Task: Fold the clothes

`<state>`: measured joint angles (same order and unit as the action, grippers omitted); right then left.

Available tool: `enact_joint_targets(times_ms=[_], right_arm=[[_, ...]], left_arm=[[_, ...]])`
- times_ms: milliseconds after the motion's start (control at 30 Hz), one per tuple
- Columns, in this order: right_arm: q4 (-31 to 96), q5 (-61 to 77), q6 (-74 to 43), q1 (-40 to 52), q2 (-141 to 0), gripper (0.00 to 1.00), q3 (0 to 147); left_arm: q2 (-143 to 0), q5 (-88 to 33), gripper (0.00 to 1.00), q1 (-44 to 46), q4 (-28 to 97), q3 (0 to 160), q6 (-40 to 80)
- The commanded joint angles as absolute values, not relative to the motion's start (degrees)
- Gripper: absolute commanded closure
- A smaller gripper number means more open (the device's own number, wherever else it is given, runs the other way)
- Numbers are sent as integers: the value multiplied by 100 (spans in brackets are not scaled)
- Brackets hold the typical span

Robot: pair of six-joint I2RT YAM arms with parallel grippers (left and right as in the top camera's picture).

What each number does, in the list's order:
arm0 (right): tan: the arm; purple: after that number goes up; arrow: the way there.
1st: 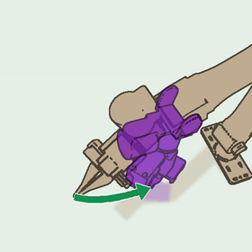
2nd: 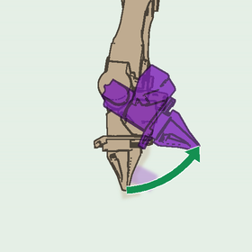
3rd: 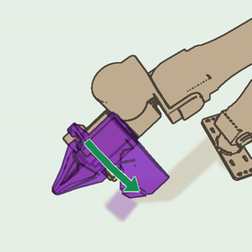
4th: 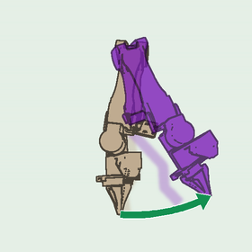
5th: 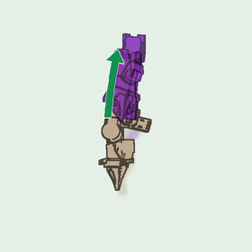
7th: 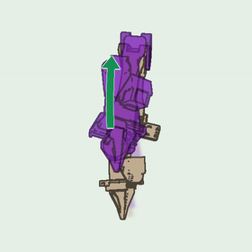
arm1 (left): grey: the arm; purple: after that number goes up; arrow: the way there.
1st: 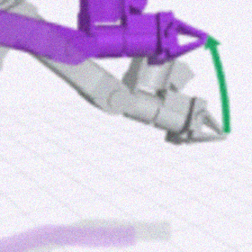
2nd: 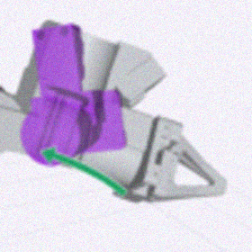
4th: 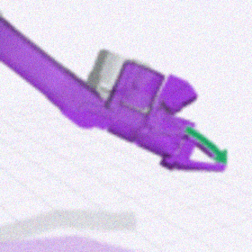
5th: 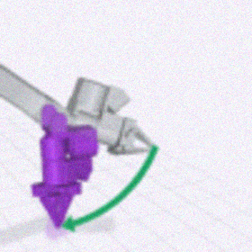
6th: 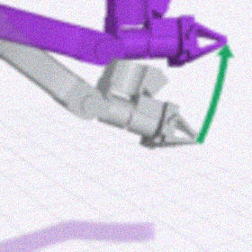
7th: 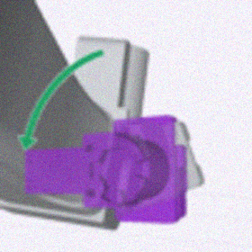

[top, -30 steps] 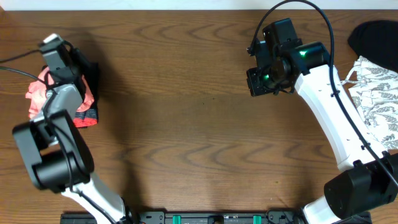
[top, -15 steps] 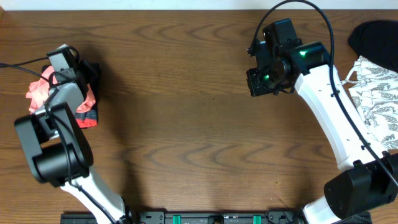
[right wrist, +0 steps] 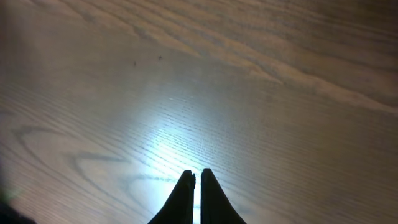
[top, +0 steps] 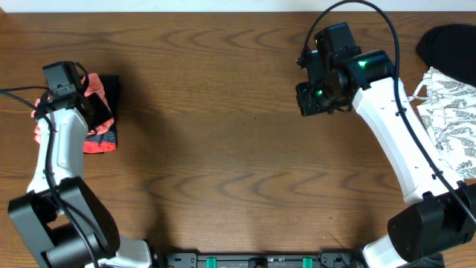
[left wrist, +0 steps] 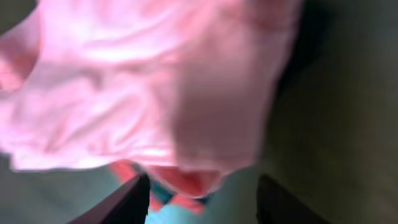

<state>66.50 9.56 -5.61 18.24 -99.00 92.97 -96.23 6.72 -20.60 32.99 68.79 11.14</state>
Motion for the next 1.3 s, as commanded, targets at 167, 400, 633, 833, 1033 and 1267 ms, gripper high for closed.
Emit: enact_joint_targets(times_ms=[167, 400, 633, 833, 1033, 1267], right_arm=[[6761, 921, -506, 1804, -9966, 95, 9299], [6757, 923, -510, 1804, -9966, 95, 9299], [6807, 923, -510, 1813, -9966, 94, 9299], [6814, 923, -561, 1811, -9966, 95, 9299], [6753, 923, -556, 1811, -9966, 95, 9299], [6709, 921, -554, 1798, -9966, 90, 9299]], left_arm=[[-9929, 1468, 43, -2543, 2858, 6836, 1299], [-10304, 1439, 43, -2786, 3015, 6836, 1533], [-10849, 1463, 34, -2842, 2443, 6836, 1509], [-10639, 1439, 27, -2893, 2309, 6904, 1356], [-9703, 1413, 24, -2783, 2338, 6904, 1236], [-8381, 895, 21, -2749, 2502, 6904, 1162]])
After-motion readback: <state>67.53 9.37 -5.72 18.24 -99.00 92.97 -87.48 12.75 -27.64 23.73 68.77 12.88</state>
